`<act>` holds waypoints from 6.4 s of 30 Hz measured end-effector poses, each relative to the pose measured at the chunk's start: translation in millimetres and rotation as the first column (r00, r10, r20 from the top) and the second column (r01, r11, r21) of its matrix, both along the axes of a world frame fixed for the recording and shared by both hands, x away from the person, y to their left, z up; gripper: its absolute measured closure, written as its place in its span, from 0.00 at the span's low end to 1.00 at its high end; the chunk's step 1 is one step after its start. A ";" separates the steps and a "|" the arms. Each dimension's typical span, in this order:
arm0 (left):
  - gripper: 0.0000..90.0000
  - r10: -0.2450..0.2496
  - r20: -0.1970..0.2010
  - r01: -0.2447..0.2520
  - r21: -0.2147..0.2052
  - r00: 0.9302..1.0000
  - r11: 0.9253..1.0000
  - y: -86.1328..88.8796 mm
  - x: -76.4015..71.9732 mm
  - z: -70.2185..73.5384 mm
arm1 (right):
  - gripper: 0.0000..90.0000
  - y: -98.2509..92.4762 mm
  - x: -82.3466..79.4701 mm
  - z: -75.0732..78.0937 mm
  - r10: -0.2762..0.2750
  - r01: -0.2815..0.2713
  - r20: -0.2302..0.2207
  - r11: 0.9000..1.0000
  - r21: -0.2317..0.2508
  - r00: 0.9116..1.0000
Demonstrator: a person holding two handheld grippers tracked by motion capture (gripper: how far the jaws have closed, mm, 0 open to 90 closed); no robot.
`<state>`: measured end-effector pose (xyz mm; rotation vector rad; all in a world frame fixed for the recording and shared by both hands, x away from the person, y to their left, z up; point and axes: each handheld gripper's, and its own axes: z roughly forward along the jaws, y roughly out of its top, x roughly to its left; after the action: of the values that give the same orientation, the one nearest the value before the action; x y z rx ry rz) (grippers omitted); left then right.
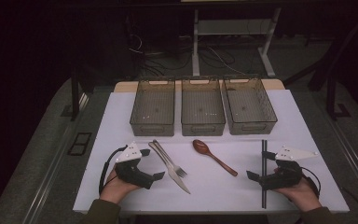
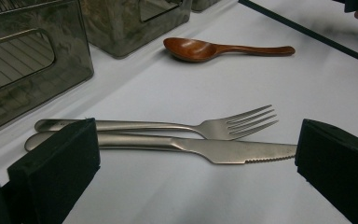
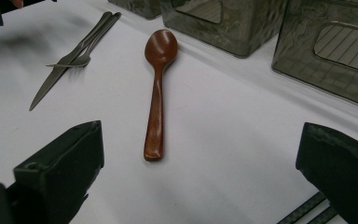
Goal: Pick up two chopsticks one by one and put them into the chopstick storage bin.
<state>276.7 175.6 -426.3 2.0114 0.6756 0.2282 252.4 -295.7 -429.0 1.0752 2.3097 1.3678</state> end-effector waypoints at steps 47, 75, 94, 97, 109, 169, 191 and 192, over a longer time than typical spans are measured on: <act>0.00 -0.001 0.001 0.001 0.007 1.000 1.000 -3.1 0.1 -0.7 | 0.05 -25.3 42.0 -3.9 -0.199 0.195 -0.043 0.977 -0.082 0.979; 0.00 0.000 -0.001 0.000 0.013 1.000 1.000 -3.7 0.9 -1.3 | 0.39 -44.0 104.7 -22.1 -0.386 0.367 -0.121 0.918 -0.150 0.915; 0.00 0.000 -0.001 0.001 0.011 1.000 1.000 -4.0 0.7 -1.3 | 0.71 -37.4 104.7 -24.0 -0.393 0.363 -0.135 0.910 -0.202 0.909; 0.00 0.000 -0.001 0.000 0.013 1.000 1.000 -3.8 0.9 -1.4 | 0.73 -34.6 104.5 -23.7 -0.390 0.358 -0.124 0.907 -0.222 0.912; 0.00 0.002 0.000 -0.002 0.011 1.000 1.000 -3.9 0.8 -1.2 | 0.83 -26.9 104.2 -22.8 -0.385 0.349 -0.110 0.902 -0.254 0.916; 0.00 0.004 -0.002 -0.004 0.009 1.000 1.000 -2.4 0.0 -0.9 | 0.64 -6.4 89.1 -19.4 -0.323 0.282 -0.179 0.933 -0.224 0.929; 0.00 0.004 0.000 -0.004 0.006 1.000 1.000 -2.5 -0.1 -0.7 | 0.82 18.5 95.7 -20.0 -0.282 0.241 -0.116 0.930 -0.278 0.952; 0.00 0.003 0.000 -0.003 0.006 1.000 1.000 -2.5 -0.1 -0.6 | 0.82 19.9 96.2 -19.9 -0.281 0.240 -0.118 0.931 -0.277 0.953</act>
<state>276.5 173.1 -427.0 2.0164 0.6789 0.2331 348.5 -275.8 -448.9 1.3826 2.2669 0.8825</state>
